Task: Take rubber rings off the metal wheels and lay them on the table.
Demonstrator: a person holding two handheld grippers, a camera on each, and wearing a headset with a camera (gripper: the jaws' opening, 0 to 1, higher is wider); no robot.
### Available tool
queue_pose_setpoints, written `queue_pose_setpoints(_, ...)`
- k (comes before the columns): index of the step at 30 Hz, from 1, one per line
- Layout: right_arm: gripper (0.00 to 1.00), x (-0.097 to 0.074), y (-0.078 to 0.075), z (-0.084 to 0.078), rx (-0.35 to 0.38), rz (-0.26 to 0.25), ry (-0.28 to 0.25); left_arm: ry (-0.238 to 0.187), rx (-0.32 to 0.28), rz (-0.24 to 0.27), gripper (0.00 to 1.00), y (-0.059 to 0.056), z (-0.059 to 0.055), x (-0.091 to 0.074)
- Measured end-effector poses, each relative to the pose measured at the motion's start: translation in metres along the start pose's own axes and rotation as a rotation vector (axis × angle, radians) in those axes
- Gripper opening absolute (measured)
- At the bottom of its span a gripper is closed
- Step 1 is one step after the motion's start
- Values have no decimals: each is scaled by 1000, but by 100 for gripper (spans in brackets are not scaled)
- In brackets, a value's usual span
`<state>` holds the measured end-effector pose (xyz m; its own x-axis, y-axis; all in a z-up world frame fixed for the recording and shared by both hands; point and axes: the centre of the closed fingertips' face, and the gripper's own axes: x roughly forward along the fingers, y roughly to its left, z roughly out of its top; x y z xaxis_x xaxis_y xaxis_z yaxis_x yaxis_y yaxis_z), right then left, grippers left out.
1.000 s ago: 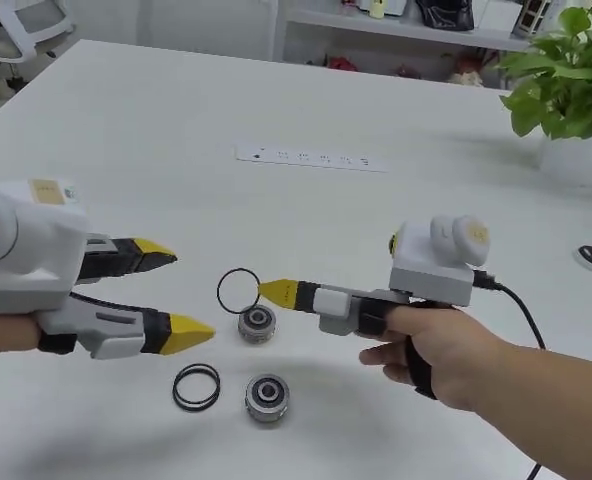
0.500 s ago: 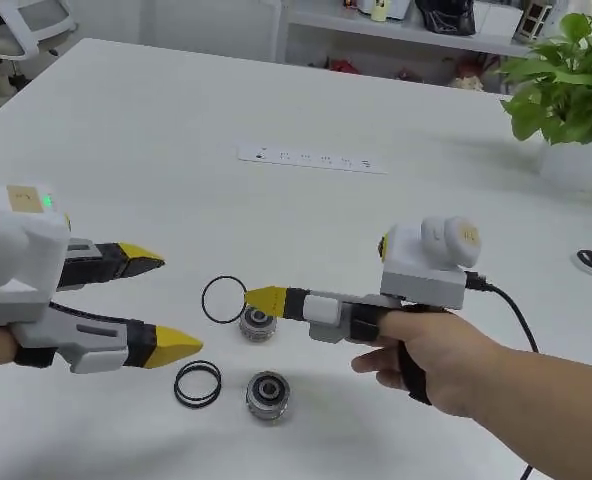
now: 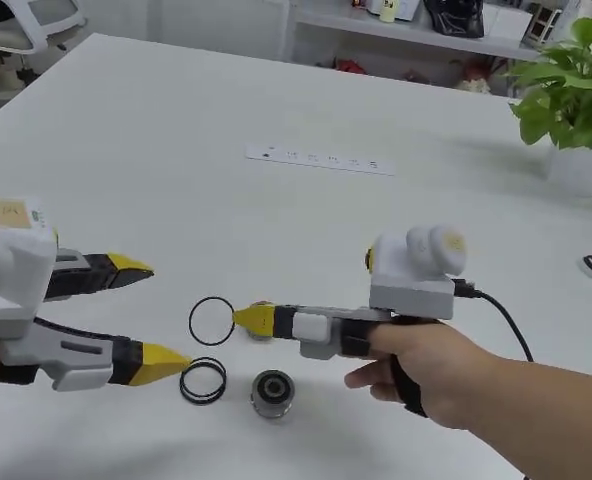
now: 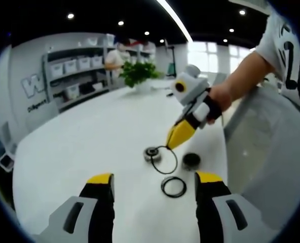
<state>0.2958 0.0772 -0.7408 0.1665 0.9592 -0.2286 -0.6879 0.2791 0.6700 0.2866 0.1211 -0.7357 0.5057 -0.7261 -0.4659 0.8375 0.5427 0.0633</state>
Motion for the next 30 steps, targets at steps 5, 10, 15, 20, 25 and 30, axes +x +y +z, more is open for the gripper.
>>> queue_pose_setpoints(5,0,3,1,-7,9,1,28,9,7,0,66,-2,-4,-2)
queue_pose_setpoints(10,0,5,-2,-14,14,-7,56,8,-1,1,66,-4,-6,-3)
queue_pose_setpoints(15,0,6,-5,-24,21,-22,97,15,-8,-2,66,-6,-10,-4)
queue_pose_setpoints(20,0,7,-7,-34,17,-35,139,17,-14,-3,66,-7,-12,-4)
queue_pose_setpoints(25,0,8,-9,-39,15,-46,164,21,-14,-4,66,-8,-13,-4)
queue_pose_setpoints(30,0,10,-14,-46,0,-71,193,25,-15,-6,66,-9,-14,-3)
